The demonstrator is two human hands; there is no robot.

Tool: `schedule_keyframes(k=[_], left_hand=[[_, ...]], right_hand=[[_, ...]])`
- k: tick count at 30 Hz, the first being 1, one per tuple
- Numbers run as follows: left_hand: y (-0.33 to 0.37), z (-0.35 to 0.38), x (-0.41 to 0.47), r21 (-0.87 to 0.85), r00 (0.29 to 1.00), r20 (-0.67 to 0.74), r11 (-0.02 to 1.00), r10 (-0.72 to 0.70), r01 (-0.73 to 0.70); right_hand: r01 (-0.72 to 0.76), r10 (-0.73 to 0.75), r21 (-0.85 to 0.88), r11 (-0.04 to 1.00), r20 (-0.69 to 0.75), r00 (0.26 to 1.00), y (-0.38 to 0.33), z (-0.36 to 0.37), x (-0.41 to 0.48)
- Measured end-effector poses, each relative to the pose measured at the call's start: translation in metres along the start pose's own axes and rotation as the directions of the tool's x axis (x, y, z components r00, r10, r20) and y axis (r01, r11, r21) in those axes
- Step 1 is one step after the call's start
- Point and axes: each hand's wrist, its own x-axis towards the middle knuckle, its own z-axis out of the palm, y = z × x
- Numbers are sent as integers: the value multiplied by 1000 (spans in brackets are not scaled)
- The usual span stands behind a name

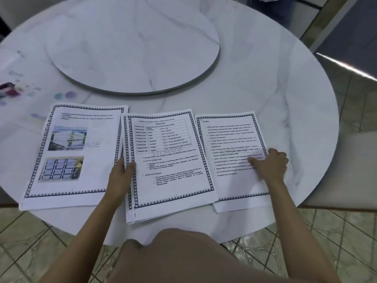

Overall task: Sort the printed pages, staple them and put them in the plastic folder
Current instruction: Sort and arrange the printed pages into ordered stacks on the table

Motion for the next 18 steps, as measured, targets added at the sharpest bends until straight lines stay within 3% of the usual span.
schedule_keyframes(k=[4, 9, 18], left_hand=[[0, 1, 0, 18, 1000, -20, 1000, -1, 1], [-5, 1, 0, 57, 1000, -31, 998, 1, 1], [-11, 8, -3, 56, 998, -66, 998, 8, -4]], right_hand=[[70, -63, 201, 977, -42, 997, 6, -9, 11], [134, -149, 377, 916, 10, 989, 7, -30, 19], [32, -22, 596, 802, -25, 999, 7, -79, 59]])
